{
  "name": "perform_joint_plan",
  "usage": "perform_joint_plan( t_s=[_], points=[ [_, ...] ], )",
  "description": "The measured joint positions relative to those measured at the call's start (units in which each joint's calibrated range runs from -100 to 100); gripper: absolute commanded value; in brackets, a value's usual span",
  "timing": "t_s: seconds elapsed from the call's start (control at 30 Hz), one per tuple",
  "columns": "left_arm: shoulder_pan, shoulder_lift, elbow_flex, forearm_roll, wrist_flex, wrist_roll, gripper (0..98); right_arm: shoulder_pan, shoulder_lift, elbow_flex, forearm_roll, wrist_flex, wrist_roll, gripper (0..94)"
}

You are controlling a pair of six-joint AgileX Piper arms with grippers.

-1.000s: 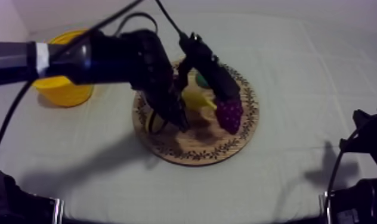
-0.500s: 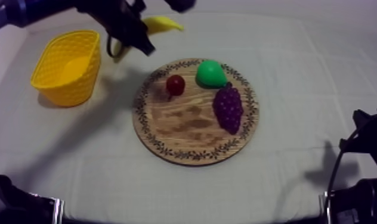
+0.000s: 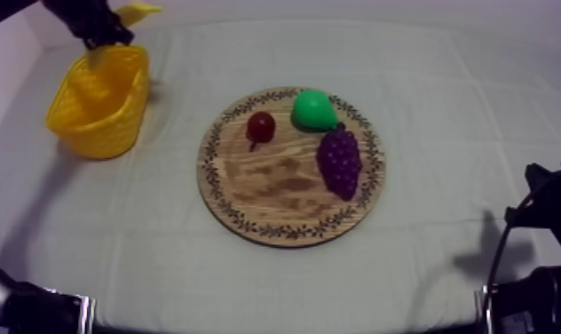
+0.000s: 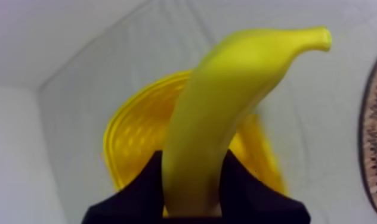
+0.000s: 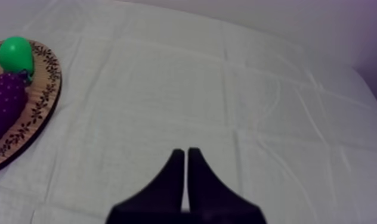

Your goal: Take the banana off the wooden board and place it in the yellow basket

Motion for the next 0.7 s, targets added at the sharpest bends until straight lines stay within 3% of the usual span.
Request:
perform_joint_plan(
  t_s=[0.27,0.7],
  points=[
    [-5.82,2.12,5.07,0.25,-5.15,1.25,19.5,0.00,0.00,0.00,0.00,0.00,0.00,0.3],
    [-6.68,6.48,12.55,0.53,-13.25,5.64,20.9,0.00,0.00,0.00,0.00,0.00,0.02,0.3]
  ],
)
